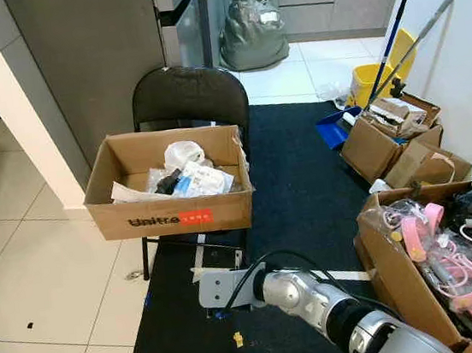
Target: Picking trash to rubbish bin
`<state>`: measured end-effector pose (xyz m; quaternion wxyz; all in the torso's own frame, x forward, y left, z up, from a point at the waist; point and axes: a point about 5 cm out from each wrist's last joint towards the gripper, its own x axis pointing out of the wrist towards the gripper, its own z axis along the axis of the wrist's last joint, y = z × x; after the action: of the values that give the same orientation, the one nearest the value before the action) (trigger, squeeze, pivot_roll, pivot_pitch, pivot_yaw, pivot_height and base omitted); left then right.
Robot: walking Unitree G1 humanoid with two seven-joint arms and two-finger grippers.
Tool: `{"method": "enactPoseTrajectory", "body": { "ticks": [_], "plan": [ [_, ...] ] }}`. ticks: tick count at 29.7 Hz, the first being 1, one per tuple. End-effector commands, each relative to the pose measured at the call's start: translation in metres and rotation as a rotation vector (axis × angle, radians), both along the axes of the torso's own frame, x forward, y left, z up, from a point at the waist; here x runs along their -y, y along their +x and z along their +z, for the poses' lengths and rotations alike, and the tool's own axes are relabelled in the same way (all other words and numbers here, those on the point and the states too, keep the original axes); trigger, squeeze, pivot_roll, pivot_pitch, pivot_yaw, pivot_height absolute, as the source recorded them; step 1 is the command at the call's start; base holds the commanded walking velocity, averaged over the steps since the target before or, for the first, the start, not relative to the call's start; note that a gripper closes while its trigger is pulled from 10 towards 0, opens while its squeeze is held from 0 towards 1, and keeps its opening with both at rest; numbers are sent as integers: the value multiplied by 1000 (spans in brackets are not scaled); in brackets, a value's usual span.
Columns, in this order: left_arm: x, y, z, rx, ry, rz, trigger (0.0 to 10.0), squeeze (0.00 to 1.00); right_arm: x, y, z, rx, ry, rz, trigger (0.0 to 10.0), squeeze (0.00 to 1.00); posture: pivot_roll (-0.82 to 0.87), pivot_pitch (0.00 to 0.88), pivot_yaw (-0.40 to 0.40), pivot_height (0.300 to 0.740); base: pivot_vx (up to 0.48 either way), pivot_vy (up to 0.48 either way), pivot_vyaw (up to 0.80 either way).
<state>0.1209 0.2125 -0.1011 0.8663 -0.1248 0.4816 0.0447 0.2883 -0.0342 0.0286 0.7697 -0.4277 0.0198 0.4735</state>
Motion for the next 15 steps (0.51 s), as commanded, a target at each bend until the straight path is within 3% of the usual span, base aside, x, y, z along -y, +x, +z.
{"method": "enactPoseTrajectory", "body": {
  "ticks": [1,15],
  "plan": [
    [3,-6,-3,-29,-6,-4,10000,0,1,1,1,1,4,-1,10000,0,79,0,24,740,0,0,0],
    [4,-11,-4,-44,-8,-3,10000,0,1,1,1,1,4,0,10000,0,79,0,23,740,0,0,0]
  ]
}}
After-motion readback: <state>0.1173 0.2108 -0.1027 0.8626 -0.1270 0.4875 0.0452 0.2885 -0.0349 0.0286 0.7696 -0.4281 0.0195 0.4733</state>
